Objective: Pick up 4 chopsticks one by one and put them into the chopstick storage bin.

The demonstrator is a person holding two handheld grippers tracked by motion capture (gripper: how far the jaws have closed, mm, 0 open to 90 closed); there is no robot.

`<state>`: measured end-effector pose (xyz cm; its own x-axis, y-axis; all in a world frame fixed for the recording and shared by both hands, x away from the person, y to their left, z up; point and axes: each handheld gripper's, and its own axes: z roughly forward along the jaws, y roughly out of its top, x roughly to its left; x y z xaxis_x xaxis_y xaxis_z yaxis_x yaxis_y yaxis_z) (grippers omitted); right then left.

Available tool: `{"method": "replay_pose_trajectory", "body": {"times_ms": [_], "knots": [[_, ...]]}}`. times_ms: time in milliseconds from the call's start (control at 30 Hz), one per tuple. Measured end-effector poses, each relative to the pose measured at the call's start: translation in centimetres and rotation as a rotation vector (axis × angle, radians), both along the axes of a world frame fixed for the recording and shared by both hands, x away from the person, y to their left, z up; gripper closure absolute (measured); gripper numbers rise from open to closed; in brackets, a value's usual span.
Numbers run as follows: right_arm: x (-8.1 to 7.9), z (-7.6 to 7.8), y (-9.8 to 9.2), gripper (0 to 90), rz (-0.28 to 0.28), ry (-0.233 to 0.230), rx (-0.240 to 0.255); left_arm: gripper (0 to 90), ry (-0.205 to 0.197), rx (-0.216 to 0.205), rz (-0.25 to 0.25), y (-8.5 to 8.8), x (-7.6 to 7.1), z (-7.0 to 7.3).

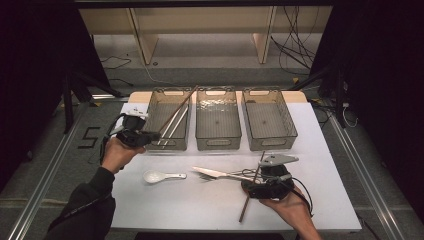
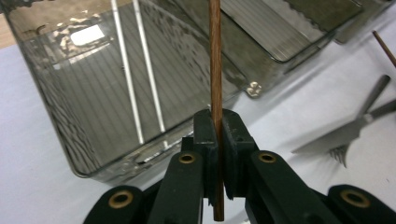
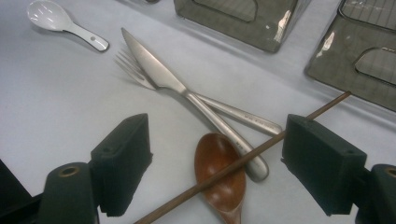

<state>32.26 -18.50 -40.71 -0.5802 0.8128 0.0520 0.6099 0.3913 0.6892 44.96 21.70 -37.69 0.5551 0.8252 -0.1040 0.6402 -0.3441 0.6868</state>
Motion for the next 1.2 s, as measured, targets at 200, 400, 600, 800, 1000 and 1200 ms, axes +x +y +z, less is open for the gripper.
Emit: {"method": "replay_pose_trajectory", "body": {"times_ms": [200,400,600,800,1000,1200], "knots": [[0.0,0.0,-0.1,24.1,-0.001,-0.001,0.002,85.3,0.009,-0.002,0.049,0.7,1.9,-0.2],[0.0,0.0,0.0,23.9,0.002,0.0,0.003,85.3,0.028,0.005,0.095,1.1,3.7,-0.7],[0.0,0.0,0.1,23.9,0.006,0.002,0.004,85.2,0.048,0.017,0.131,1.1,5.0,-1.4],[0.1,0.0,0.0,24.0,0.009,0.005,0.007,84.9,0.08,0.037,0.154,0.9,6.0,-2.2],[0.1,0.0,0.0,24.0,0.012,0.005,0.01,84.6,0.097,0.053,0.185,1.1,6.6,-2.7],[0.0,0.0,0.1,24.0,0.014,0.007,0.011,77.6,0.116,0.04,0.21,1.1,7.2,-3.2]]}}
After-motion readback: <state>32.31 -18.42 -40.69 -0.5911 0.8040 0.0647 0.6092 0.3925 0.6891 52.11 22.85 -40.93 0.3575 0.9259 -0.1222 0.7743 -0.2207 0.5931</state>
